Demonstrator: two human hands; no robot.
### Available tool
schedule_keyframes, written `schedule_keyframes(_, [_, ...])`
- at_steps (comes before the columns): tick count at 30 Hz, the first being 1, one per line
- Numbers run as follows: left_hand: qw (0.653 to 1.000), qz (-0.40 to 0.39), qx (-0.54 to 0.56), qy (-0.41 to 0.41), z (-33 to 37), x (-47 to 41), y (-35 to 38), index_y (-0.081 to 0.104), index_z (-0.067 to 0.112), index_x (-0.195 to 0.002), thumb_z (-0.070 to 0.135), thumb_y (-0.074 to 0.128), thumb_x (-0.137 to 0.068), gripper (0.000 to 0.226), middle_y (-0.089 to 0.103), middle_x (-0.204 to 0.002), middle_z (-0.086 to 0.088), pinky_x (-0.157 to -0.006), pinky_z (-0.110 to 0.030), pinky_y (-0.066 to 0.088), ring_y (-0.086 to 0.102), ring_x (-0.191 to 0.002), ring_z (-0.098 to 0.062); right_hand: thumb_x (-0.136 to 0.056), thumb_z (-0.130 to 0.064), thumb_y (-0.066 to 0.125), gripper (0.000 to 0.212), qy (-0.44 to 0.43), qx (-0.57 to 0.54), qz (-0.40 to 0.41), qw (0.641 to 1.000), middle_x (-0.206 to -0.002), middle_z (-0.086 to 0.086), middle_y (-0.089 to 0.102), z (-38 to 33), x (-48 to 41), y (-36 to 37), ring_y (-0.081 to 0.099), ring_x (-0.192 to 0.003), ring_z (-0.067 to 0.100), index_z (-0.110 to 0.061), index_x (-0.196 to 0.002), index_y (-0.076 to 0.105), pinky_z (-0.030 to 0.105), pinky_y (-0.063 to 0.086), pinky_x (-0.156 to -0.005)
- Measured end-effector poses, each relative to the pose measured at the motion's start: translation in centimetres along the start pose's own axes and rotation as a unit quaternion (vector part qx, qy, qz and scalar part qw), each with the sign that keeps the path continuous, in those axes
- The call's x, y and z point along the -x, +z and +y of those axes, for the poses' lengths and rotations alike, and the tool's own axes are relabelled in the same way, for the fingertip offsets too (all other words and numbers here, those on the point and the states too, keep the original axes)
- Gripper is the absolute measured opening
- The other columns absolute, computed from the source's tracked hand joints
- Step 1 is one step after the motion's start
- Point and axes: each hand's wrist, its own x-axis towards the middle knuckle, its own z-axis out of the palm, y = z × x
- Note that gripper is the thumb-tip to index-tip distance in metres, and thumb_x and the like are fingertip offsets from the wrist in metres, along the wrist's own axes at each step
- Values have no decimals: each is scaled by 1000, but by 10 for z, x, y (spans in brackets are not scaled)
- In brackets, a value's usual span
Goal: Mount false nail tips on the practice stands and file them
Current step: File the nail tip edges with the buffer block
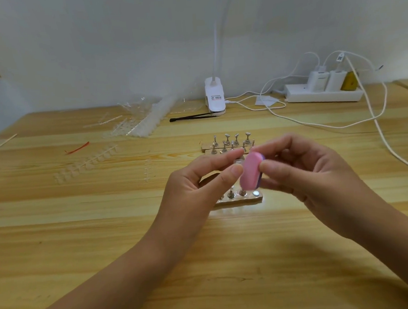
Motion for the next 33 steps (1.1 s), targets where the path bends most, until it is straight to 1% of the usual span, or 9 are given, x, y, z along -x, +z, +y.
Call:
schedule_keyframes(7, [1000, 7, 2, -7, 3, 1, 1, 76, 25, -110, 34, 70, -77, 34, 75, -108, 4, -68, -7, 47, 67, -92, 3, -76, -18, 76, 16, 11, 14, -13, 1000, -96, 4, 75, -1, 0, 1, 72, -89, 18, -19, -92, 73, 26, 57, -77])
schedule_keyframes(10, [1000, 2, 4, -12, 4, 1, 0, 76, 25, -111, 36, 73, -78, 35, 74, -109, 2, -70, -9, 48, 67, -92, 2, -73, -21, 73, 19, -4, 8, 18, 1000, -94, 6, 75, 0, 0, -1, 72, -88, 19, -18, -92, 73, 27, 57, -78])
schedule_keyframes(13, [1000, 0, 3, -11, 4, 1, -1, 76, 26, -111, 37, 71, -79, 34, 74, -109, 2, -72, -9, 49, 68, -96, -2, -72, -22, 72, 22, 19, 20, -19, 999, -97, 9, 74, 0, 0, 1, 73, -89, 22, -14, -93, 72, 28, 58, -77])
schedule_keyframes(17, [1000, -4, 0, -13, 4, 0, 0, 75, 23, -112, 36, 70, -79, 36, 76, -105, 5, -68, -8, 47, 68, -91, 1, -70, -23, 72, 26, -4, 5, 36, 999, -94, 10, 74, 1, 1, 2, 72, -88, 24, -12, -93, 69, 29, 58, -77])
schedule_keyframes(21, [1000, 6, -1, -17, 4, 0, 0, 75, 23, -109, 36, 70, -77, 35, 76, -100, 8, -64, -6, 47, 68, -85, 4, -70, -23, 72, 31, 27, 27, 3, 999, -93, 11, 75, 2, 1, 5, 73, -87, 25, -7, -96, 67, 28, 59, -75])
schedule_keyframes(23, [1000, 7, 1, -20, 4, 0, 0, 75, 22, -109, 36, 70, -77, 35, 77, -99, 7, -62, -6, 46, 67, -82, 4, -71, -23, 73, 27, 12, 13, 29, 999, -94, 11, 74, 3, 1, 5, 73, -88, 25, -10, -94, 68, 27, 58, -76])
schedule_keyframes(27, [1000, 14, 16, -17, 4, 0, 1, 75, 20, -104, 35, 69, -77, 32, 77, -96, 9, -63, -6, 47, 68, -82, 4, -77, -24, 79, 17, 15, 14, -13, 1000, -93, 10, 75, 8, 2, 8, 73, -87, 25, -18, -91, 71, 29, 58, -77])
schedule_keyframes(30, [999, 13, 25, -16, 4, 1, 1, 75, 21, -104, 36, 70, -77, 30, 77, -99, 6, -66, -7, 48, 69, -87, 0, -72, -34, 81, 26, -14, -9, 25, 1000, -94, 5, 74, 9, 2, 7, 73, -87, 22, -21, -92, 71, 29, 57, -79])
schedule_keyframes(33, [999, 19, 36, -18, 4, 1, 1, 75, 22, -103, 35, 72, -80, 27, 77, -98, 4, -67, -9, 50, 70, -87, -3, -74, -34, 81, 30, 7, 3, -23, 1000, -94, 8, 74, 10, 3, 10, 73, -88, 24, -16, -95, 69, 30, 58, -78])
